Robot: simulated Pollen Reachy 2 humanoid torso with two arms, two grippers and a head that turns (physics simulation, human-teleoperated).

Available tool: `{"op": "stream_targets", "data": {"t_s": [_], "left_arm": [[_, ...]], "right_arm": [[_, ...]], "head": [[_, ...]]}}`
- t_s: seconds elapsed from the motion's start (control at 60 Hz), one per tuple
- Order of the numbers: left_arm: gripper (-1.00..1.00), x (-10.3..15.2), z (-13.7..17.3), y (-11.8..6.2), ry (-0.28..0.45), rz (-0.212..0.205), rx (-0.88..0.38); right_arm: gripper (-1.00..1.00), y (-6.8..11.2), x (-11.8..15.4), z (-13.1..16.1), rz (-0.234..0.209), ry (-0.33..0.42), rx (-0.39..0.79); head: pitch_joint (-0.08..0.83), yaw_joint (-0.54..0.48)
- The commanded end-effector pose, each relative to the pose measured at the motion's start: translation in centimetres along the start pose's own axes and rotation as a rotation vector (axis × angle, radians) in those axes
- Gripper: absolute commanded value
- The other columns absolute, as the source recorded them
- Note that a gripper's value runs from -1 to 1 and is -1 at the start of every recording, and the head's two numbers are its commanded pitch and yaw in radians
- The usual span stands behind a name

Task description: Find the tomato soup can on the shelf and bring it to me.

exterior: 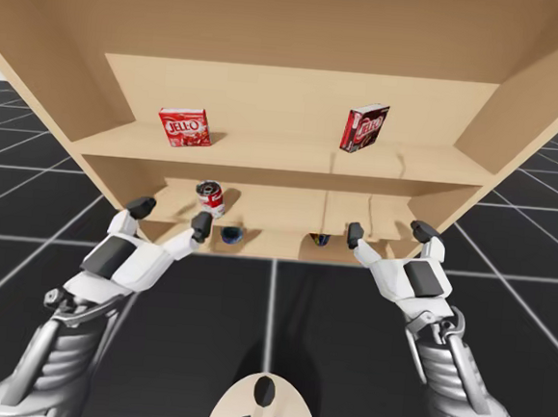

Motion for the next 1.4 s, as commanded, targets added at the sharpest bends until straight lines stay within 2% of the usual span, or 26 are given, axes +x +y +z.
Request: {"op": "stream_targets", "data": {"t_s": [0.017, 0.2, 0.3, 0.483, 0.617, 0.733, 0.767, 0.783, 0.8, 0.817, 0.833, 0.85, 0.917, 1.067, 1.083, 1.233, 1.4], "left_arm": [[-1.00, 0.9, -1.2, -2.4, 0.050, 0.046, -0.030], [-1.00, -0.3, -5.2, -2.7, 0.119, 0.081, -0.012], [-1.00, -1.1, -7.4, -2.3, 0.142, 0.077, 0.013], [-1.00, -2.2, -9.8, -1.5, 0.160, 0.077, 0.070], [-1.00, -3.3, -11.2, -1.3, 0.185, 0.095, 0.097], [-1.00, -4.0, -12.0, -1.4, 0.208, 0.096, 0.107], [-1.00, -4.3, -12.2, -1.4, 0.217, 0.079, 0.114], [-0.96, -4.3, -12.2, -1.4, 0.220, 0.083, 0.115], [-0.78, -4.4, -12.2, -1.5, 0.223, 0.084, 0.120], [-0.48, -4.5, -12.1, -1.6, 0.214, 0.081, 0.126], [0.39, -4.5, -12.2, -1.5, 0.218, 0.086, 0.116], [0.99, -4.5, -12.2, -1.6, 0.218, 0.083, 0.117], [1.00, -4.4, -11.9, -1.8, 0.213, 0.079, 0.109], [1.00, -3.4, -11.2, -2.6, 0.175, 0.036, 0.095], [1.00, -3.1, -11.0, -2.7, 0.163, 0.022, 0.093], [1.00, -1.0, -9.9, -3.2, 0.097, -0.004, 0.079], [1.00, 1.0, -7.1, -3.2, 0.039, -0.039, 0.065]], "right_arm": [[-1.00, 0.1, -0.1, 0.0, -0.008, 0.002, -0.002], [-1.00, -0.1, 0.0, 0.0, -0.011, -0.003, -0.006], [-1.00, -0.2, 0.0, 0.0, -0.013, -0.005, -0.007], [-1.00, -0.4, 0.2, 0.0, -0.019, -0.009, -0.011], [-1.00, -0.5, 0.2, 0.0, -0.020, -0.011, -0.012], [-1.00, -0.5, 0.2, 0.0, -0.022, -0.012, -0.013], [-1.00, -0.5, 0.3, 0.0, -0.022, -0.012, -0.013], [-1.00, -0.5, 0.3, 0.0, -0.022, -0.012, -0.013], [-1.00, -0.5, 0.3, 0.0, -0.022, -0.012, -0.013], [-1.00, -0.5, 0.3, 0.0, -0.022, -0.012, -0.014], [-1.00, -0.5, 0.3, 0.0, -0.022, -0.012, -0.014], [-1.00, -0.5, 0.3, 0.0, -0.023, -0.012, -0.014], [-1.00, -0.6, 0.3, 0.0, -0.023, -0.012, -0.014], [-1.00, -0.5, 0.2, 0.0, -0.023, -0.011, -0.015], [-1.00, -0.5, 0.2, 0.0, -0.024, -0.012, -0.015], [-1.00, -0.5, 0.2, 0.0, -0.025, -0.011, -0.016], [-1.00, -0.5, 0.2, 0.0, -0.023, -0.012, -0.017]], "head": [[0.413, 0.26], [0.406, 0.27], [0.404, 0.27], [0.403, 0.27], [0.404, 0.27], [0.403, 0.27], [0.402, 0.27], [0.401, 0.27], [0.401, 0.27], [0.402, 0.27], [0.401, 0.27], [0.401, 0.27], [0.401, 0.27], [0.399, 0.27], [0.398, 0.27], [0.395, 0.27], [0.388, 0.27]]}}
